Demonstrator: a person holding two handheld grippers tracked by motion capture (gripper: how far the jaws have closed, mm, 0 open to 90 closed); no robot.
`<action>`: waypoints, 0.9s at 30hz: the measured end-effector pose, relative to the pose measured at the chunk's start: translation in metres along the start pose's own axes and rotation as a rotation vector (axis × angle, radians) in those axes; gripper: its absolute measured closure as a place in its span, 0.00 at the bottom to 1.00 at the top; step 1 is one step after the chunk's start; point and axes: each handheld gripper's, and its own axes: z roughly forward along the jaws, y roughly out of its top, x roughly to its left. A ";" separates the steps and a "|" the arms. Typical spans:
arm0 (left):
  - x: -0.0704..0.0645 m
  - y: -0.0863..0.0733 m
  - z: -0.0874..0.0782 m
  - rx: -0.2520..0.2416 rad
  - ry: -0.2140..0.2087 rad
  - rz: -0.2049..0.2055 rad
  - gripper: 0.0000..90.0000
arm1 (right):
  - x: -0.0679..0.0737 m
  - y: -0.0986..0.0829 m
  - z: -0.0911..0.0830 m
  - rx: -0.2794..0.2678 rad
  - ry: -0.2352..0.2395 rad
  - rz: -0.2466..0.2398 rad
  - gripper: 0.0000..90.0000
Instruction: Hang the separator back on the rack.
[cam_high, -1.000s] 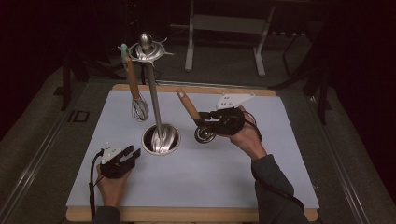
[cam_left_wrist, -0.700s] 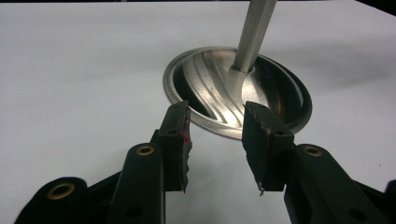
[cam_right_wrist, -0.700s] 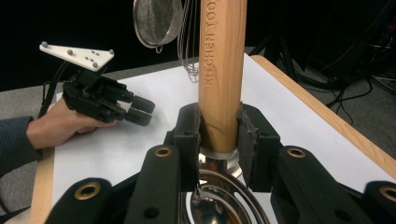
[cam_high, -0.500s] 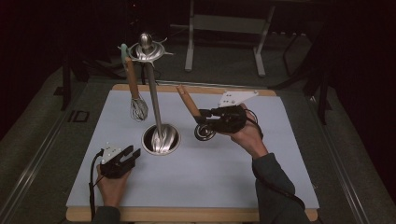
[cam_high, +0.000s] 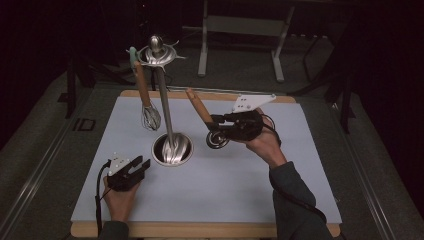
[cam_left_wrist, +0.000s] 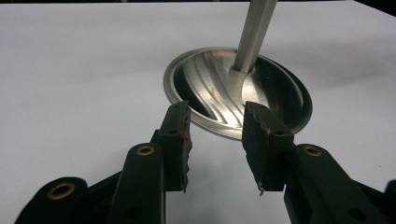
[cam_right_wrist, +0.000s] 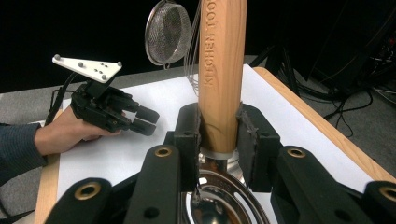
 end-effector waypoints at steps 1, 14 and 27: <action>0.000 0.000 0.000 0.000 0.000 0.000 0.69 | 0.000 0.001 0.000 0.000 0.000 0.000 0.79; 0.000 0.000 0.000 -0.001 0.000 -0.002 0.69 | 0.002 0.010 -0.003 -0.013 0.003 -0.025 0.79; 0.000 0.000 0.000 0.000 0.000 -0.003 0.69 | 0.002 0.014 -0.004 -0.014 0.001 -0.041 0.79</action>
